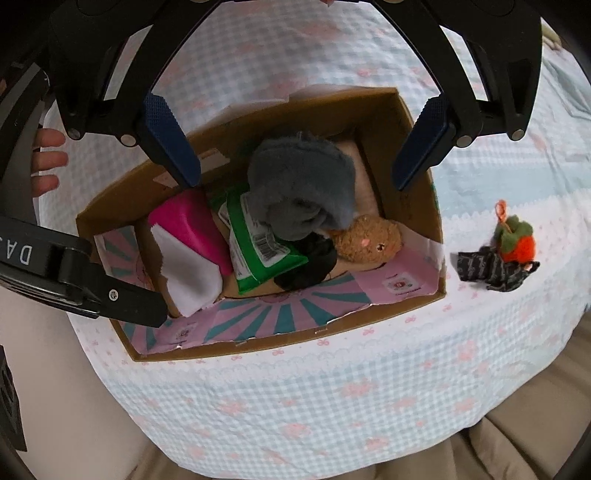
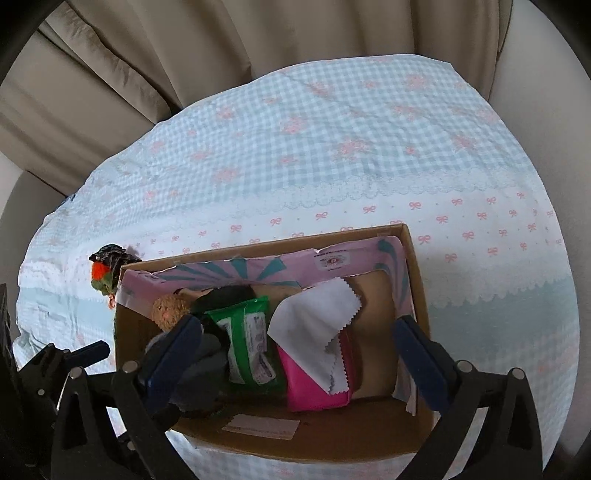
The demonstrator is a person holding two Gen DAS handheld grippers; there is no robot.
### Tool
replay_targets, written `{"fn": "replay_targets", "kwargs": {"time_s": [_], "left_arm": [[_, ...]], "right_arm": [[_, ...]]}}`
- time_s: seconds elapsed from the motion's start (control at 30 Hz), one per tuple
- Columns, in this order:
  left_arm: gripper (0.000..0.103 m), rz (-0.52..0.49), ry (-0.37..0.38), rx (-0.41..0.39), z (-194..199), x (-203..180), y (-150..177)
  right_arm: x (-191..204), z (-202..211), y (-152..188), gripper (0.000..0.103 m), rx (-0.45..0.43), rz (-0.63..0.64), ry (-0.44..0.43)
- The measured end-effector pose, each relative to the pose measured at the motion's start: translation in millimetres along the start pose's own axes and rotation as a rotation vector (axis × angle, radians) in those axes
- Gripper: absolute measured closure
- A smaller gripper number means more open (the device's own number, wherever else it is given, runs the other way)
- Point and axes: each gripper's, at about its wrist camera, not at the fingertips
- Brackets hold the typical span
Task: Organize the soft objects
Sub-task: 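Carry the sock with the left tool into the box while the right tool drops the cloth there, then withdraw both open tools from the box toward the orange pompom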
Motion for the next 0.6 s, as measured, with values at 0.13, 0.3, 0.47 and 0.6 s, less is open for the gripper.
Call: {"fn": "replay_targets", "kwargs": {"time_s": [0.13,0.3,0.47,0.6], "left_arm": [[0.000,0.001,0.004,-0.016,9,0,6],[0.000,0.000,0.007,-0.047,27,1,15],[0.000,0.002,0.026,-0.106,59,4,30],[0.000,0.000,0.000,-0.158,86,8,45]], "right_arm": [[1,3,4,0.000,-0.005,0.003,-0.004],[7,17,13,0.000,-0.019,0.019,-0.010],[23,47,23,0.000,-0.058,0.064,0.036],[34,78,34,0.000,-0.099,0.085,0.054]]}}
Point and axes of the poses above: each gripper's, at about its wrist camera, not at the fingertips, and z roughly against the way its jaws point, x to its left, y to its underside, and after that the axes turned 14 degrees about x, right-handed
